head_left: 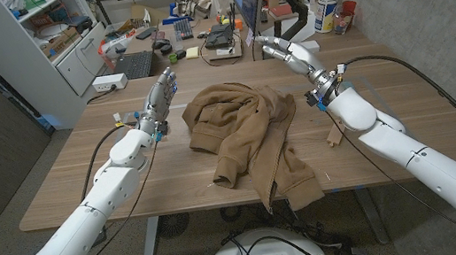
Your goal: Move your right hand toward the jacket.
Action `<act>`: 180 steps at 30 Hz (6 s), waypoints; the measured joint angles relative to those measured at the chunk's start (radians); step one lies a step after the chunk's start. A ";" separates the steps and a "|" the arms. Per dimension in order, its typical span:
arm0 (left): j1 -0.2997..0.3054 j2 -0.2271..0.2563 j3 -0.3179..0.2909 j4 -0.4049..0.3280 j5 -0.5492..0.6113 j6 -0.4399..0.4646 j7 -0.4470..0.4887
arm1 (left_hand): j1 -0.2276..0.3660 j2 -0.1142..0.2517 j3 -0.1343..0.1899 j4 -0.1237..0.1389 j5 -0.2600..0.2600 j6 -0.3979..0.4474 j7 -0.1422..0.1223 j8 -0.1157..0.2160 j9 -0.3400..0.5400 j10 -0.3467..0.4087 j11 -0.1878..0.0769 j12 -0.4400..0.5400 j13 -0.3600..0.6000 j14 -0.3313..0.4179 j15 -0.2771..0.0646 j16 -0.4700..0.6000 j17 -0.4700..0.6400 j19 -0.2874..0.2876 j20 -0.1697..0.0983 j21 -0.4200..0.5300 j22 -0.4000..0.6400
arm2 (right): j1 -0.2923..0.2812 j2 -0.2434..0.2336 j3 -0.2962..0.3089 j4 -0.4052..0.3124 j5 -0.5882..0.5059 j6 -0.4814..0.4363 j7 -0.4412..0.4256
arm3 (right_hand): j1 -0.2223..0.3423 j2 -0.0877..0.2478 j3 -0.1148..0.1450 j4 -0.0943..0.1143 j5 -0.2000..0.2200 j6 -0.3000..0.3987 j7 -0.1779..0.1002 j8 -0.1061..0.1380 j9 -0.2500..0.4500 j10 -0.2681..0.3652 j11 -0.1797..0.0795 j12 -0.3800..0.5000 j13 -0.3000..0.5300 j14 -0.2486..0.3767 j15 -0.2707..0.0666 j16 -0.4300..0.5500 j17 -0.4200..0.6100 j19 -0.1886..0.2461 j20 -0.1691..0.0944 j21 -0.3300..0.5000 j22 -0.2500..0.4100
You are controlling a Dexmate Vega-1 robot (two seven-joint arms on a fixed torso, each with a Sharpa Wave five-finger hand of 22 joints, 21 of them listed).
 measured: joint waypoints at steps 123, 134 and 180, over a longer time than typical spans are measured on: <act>-0.034 0.027 0.026 -0.018 0.042 0.046 -0.008 | 0.013 0.013 -0.026 -0.001 -0.004 0.014 0.014 0.000 0.000 -0.011 0.011 0.000 0.000 -0.021 0.004 0.000 0.000 -0.023 0.009 0.000 0.000 | 0.106 -0.038 -0.183 -0.052 -0.496 -0.190 -0.181 | -0.001 0.012 0.000 -0.008 0.008 -0.036 -0.061 -0.010 0.005 -0.055 -0.016 -0.012 0.000 -0.020 0.002 0.000 0.000 -0.029 0.011 -0.008 0.000; -0.039 0.027 0.027 -0.016 0.042 0.049 -0.013 | 0.013 0.013 -0.026 -0.001 -0.004 0.014 0.014 0.000 0.000 -0.011 0.011 0.000 0.000 -0.021 0.004 0.000 0.000 -0.023 0.009 0.000 0.000 | 0.114 -0.046 -0.204 -0.058 -0.539 -0.219 -0.176 | -0.002 0.012 0.000 -0.008 0.008 -0.036 -0.061 -0.010 0.005 -0.055 -0.016 -0.012 0.000 -0.020 0.002 0.000 0.000 -0.032 0.007 -0.008 0.000; -0.031 0.024 0.028 -0.058 0.048 0.053 0.005 | 0.017 0.017 -0.033 0.000 -0.008 0.014 0.014 0.000 0.000 -0.011 0.011 0.000 0.000 -0.021 0.004 0.000 0.000 -0.028 0.004 0.000 0.000 | 0.130 -0.086 -0.277 -0.065 -0.659 -0.293 -0.166 | -0.019 0.008 -0.008 0.000 0.008 -0.036 -0.061 -0.010 0.005 -0.044 -0.027 -0.004 0.000 -0.019 -0.006 0.000 0.000 -0.045 0.009 -0.008 0.000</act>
